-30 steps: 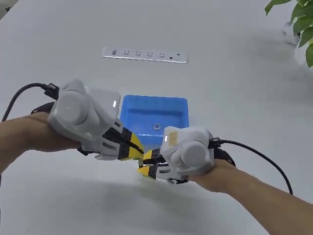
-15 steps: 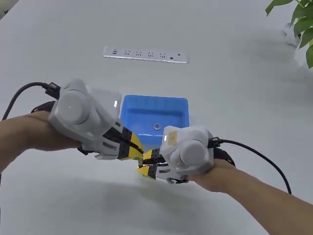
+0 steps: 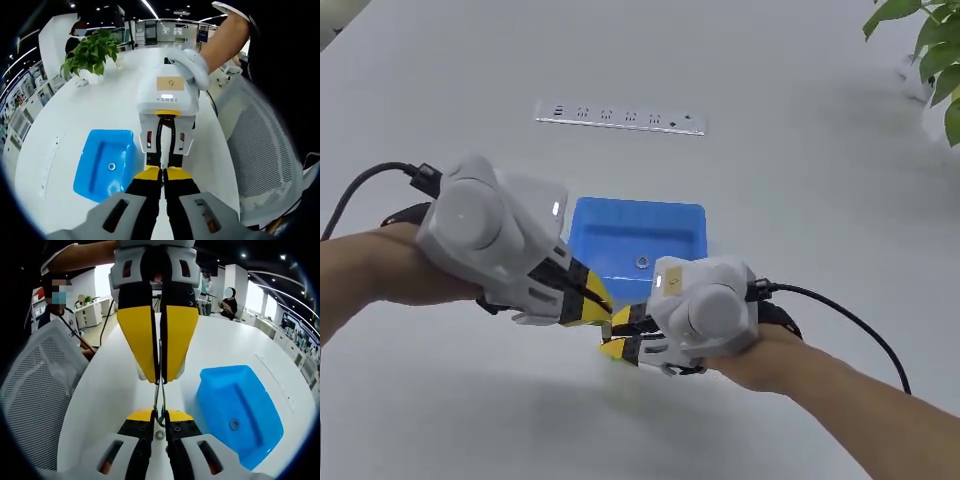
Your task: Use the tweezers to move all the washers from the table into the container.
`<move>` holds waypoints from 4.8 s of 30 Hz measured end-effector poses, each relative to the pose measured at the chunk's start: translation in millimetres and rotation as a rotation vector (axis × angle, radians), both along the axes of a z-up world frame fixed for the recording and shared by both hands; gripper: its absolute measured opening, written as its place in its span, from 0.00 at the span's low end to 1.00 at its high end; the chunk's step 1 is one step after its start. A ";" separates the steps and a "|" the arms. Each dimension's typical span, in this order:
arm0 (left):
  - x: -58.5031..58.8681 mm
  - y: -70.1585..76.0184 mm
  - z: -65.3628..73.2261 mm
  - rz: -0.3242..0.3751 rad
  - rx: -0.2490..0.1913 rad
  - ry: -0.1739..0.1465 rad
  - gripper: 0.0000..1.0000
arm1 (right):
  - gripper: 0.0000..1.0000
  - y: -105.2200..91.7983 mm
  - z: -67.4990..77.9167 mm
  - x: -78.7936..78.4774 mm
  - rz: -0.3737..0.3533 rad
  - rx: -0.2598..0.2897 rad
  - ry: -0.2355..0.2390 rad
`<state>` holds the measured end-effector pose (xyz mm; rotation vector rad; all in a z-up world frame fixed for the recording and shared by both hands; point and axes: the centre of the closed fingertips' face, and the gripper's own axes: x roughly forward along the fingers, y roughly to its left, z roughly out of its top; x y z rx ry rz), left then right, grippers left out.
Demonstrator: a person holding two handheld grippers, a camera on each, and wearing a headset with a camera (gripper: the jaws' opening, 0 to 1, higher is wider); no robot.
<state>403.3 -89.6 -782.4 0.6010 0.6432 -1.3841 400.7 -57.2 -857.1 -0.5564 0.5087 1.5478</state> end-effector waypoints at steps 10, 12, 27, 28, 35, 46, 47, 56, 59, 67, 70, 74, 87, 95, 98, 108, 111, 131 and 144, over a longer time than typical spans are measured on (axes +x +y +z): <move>-1.2 -1.6 14.4 0.001 0.000 -0.006 0.05 | 0.10 -0.9 15.1 -0.3 0.009 0.009 -0.009; -1.7 -2.1 17.8 -0.001 -0.001 -0.008 0.05 | 0.10 -1.1 17.6 -0.4 0.011 0.009 -0.010; 3.8 -2.6 39.4 -0.002 -0.008 -0.031 0.05 | 0.10 -2.7 40.0 7.5 0.009 0.018 -0.046; 4.6 -2.9 41.2 -0.002 -0.009 -0.032 0.05 | 0.10 -3.0 41.1 8.1 0.008 0.019 -0.047; 10.6 -5.2 50.1 -0.011 -0.012 -0.044 0.05 | 0.10 -4.2 50.0 14.7 -0.008 0.032 -0.058; 25.9 -8.3 58.7 -0.021 -0.013 -0.062 0.05 | 0.10 -7.7 59.3 32.2 -0.013 0.027 -0.079; 26.7 -8.6 59.1 -0.022 -0.014 -0.062 0.05 | 0.10 -7.8 59.7 33.1 -0.013 0.027 -0.079; 45.0 -10.6 61.5 -0.021 -0.022 -0.074 0.05 | 0.10 -11.5 61.8 52.0 -0.021 0.024 -0.090; 50.8 -10.5 62.0 -0.021 -0.024 -0.076 0.05 | 0.10 -11.8 62.4 58.0 -0.024 0.024 -0.093; 64.3 -10.8 58.5 -0.023 -0.023 -0.081 0.05 | 0.10 -11.1 58.9 72.0 -0.032 0.022 -0.094; 69.5 -9.6 55.9 -0.022 -0.021 -0.081 0.05 | 0.10 -10.2 56.3 77.3 -0.035 0.021 -0.091; 75.3 -8.1 52.4 -0.019 -0.017 -0.081 0.05 | 0.10 -8.5 53.2 83.5 -0.038 0.021 -0.089; 93.4 -1.0 34.8 -0.007 0.001 -0.078 0.05 | 0.10 -1.4 36.3 101.1 -0.035 0.010 -0.069; 104.0 2.7 21.5 0.002 0.004 -0.064 0.05 | 0.10 1.9 22.2 108.8 -0.028 -0.006 -0.049; 106.1 3.4 16.0 0.005 0.002 -0.058 0.05 | 0.10 2.0 16.7 110.1 -0.026 -0.013 -0.039; 108.5 4.0 2.0 0.014 0.000 -0.042 0.05 | 0.11 2.7 1.6 110.8 -0.004 -0.043 -0.014; 108.4 4.6 0.6 0.018 -0.001 -0.040 0.05 | 0.11 2.6 0.0 110.8 0.001 -0.050 -0.012; 105.1 3.7 -0.4 0.027 -0.006 -0.034 0.05 | 0.11 0.7 -2.2 108.0 0.016 -0.069 -0.010; 101.0 4.3 15.2 0.025 -0.006 -0.048 0.05 | 0.11 2.5 14.3 104.7 0.008 -0.048 -0.028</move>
